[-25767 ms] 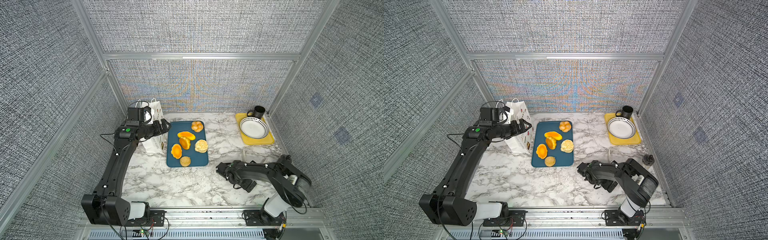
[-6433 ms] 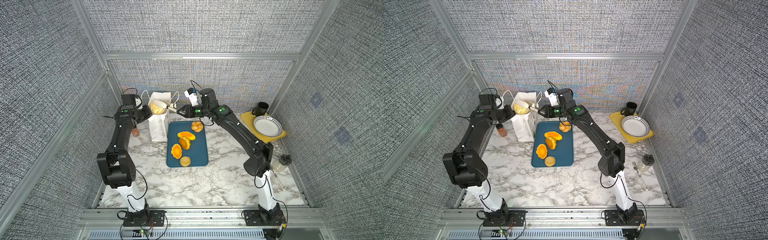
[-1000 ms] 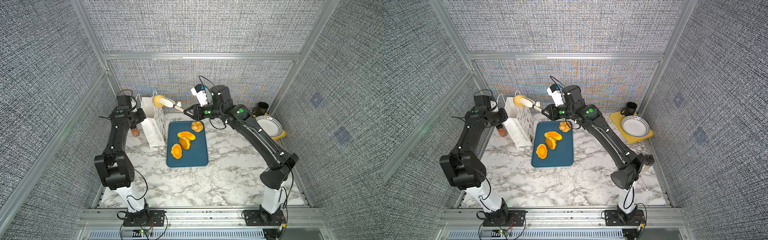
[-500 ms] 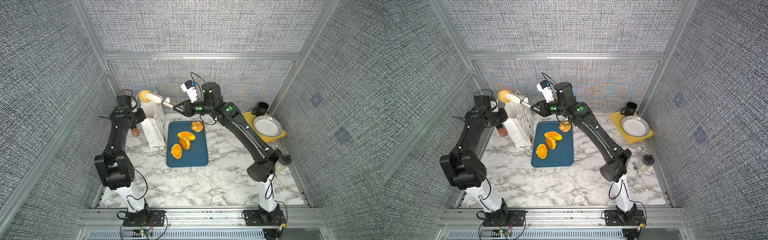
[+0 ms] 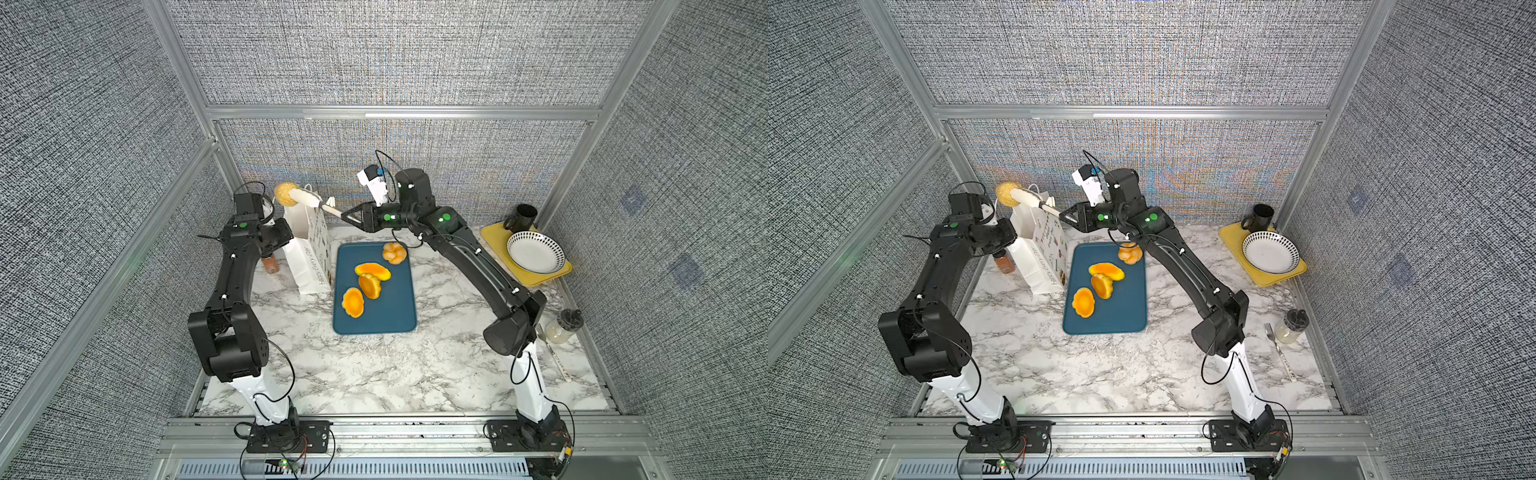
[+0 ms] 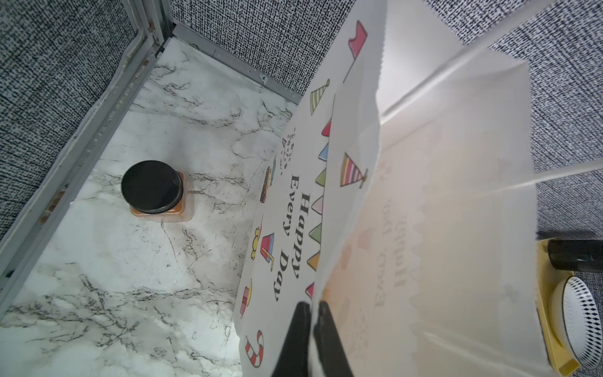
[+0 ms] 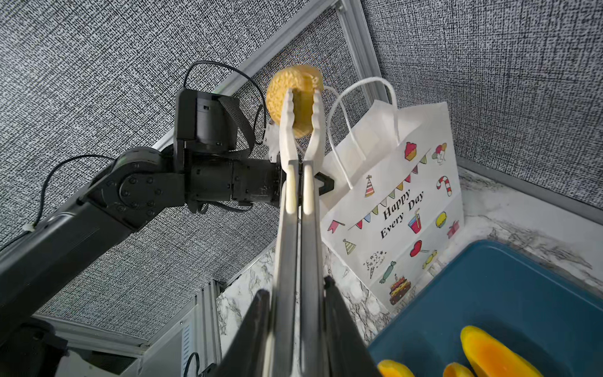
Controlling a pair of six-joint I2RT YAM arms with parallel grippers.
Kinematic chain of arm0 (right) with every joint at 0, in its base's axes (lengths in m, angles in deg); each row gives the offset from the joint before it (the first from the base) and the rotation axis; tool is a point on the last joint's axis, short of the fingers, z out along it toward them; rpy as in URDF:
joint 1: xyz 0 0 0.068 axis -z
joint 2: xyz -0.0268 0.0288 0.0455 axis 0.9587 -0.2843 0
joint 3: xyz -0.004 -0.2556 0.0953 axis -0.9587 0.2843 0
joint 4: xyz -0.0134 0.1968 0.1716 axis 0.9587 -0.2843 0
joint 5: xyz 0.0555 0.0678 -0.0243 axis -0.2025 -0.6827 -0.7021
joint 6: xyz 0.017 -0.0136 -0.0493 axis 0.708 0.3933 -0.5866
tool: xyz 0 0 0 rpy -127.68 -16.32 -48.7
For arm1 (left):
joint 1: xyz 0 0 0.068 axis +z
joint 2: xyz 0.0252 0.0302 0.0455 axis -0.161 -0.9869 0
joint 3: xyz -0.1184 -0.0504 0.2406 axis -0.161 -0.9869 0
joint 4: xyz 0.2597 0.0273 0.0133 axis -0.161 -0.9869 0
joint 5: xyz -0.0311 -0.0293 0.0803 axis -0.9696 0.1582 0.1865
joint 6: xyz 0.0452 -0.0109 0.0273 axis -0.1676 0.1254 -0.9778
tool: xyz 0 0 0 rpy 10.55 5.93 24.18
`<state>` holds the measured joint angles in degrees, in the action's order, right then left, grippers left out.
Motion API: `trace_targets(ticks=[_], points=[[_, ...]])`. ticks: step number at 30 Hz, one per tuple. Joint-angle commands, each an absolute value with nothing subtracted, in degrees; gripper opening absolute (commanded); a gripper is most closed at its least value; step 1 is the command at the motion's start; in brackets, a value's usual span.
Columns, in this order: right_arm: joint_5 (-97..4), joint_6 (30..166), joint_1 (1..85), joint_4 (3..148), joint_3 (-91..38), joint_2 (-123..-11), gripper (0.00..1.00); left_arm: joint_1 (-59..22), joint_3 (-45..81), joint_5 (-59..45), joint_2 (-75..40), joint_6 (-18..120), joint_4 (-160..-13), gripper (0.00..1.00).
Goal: Pack bread into a paper bag
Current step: Place the fake bread in the paper bag.
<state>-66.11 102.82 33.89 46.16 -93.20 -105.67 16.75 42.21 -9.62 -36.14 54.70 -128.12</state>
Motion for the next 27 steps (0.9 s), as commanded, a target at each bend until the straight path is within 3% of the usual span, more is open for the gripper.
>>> trace_targets(ticks=[1, 14, 20, 21, 24, 27], points=[[-67.2, 103.7, 34.1, 50.6, -92.9, -106.2, 0.14, 16.7, 42.1, -9.7, -35.8, 54.8, -128.8, 0.02], [-66.8, 104.3, 34.8, 51.1, -90.9, -108.1, 0.20, 16.7, 39.2, -9.8, -35.6, 54.8, -128.0, 0.02], [-66.9, 104.7, 35.1, 51.9, -91.0, -108.4, 0.49, 16.7, 40.6, -10.3, -36.7, 54.8, -128.0, 0.02], [-67.0, 104.8, 35.1, 52.0, -91.0, -108.5, 0.50, 16.7, 41.0, -10.3, -36.9, 54.7, -128.0, 0.02], [-67.0, 104.9, 35.2, 51.9, -90.9, -108.4, 0.49, 16.7, 42.4, -10.2, -37.5, 54.6, -128.4, 0.02], [-66.7, 104.8, 35.2, 51.8, -90.8, -108.3, 0.30, 16.7, 43.5, -10.2, -38.1, 54.6, -128.6, 0.02]])
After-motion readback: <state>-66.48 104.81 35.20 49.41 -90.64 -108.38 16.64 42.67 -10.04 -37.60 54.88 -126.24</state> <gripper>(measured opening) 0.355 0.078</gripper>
